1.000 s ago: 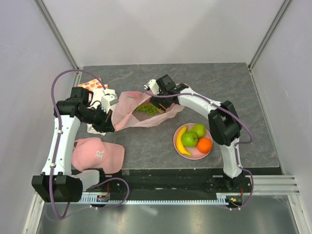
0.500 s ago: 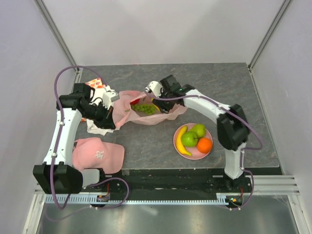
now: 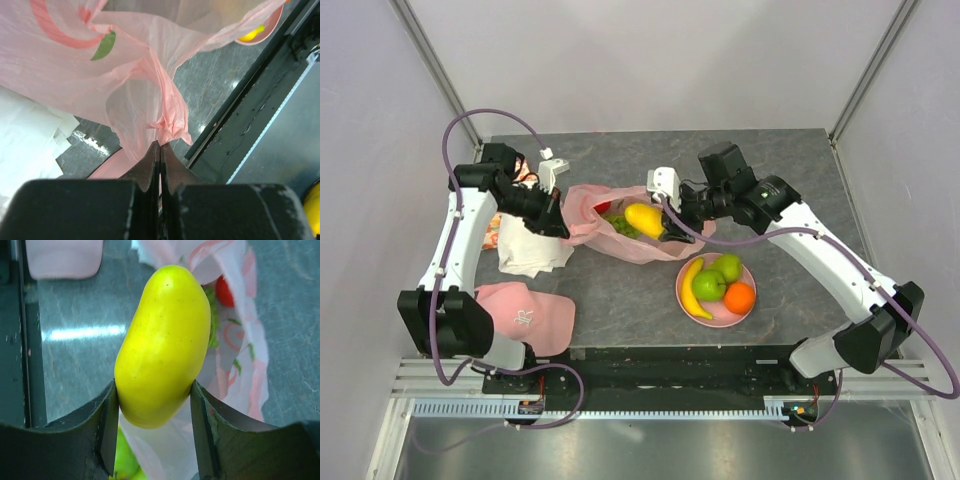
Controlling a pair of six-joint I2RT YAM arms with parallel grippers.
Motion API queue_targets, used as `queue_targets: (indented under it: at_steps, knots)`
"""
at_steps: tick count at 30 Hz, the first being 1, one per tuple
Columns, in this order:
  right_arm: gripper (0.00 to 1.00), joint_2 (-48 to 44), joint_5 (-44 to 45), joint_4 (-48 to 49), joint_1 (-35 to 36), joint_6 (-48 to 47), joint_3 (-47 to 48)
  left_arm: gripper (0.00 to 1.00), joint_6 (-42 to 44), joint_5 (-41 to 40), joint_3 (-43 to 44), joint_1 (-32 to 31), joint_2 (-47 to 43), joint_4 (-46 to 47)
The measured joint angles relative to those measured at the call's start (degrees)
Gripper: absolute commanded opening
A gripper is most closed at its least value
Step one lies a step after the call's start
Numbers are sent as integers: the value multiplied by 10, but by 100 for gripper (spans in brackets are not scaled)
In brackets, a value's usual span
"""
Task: Take the fake fruits out of the plastic bag
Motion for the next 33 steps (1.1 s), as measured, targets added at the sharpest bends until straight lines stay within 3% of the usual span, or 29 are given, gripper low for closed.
queue_targets:
  at_steps: [3, 9, 14, 24, 33]
  knots:
    - [35, -16, 4, -73, -1, -70, -12, 2, -19, 10, 13, 0, 6, 7]
    - [34, -153, 38, -225, -1, -229, -136, 1, -49, 23, 17, 0, 6, 17]
    - [34, -203, 75, -288, 0, -299, -231, 2, -61, 23, 16, 0, 6, 25]
    - [34, -201, 130, -251, 2, -269, -342, 2, -66, 23, -12, 0, -8, 29]
    - [34, -191, 167, -190, 45, -179, -358, 2, -66, 23, -25, 0, -19, 31]
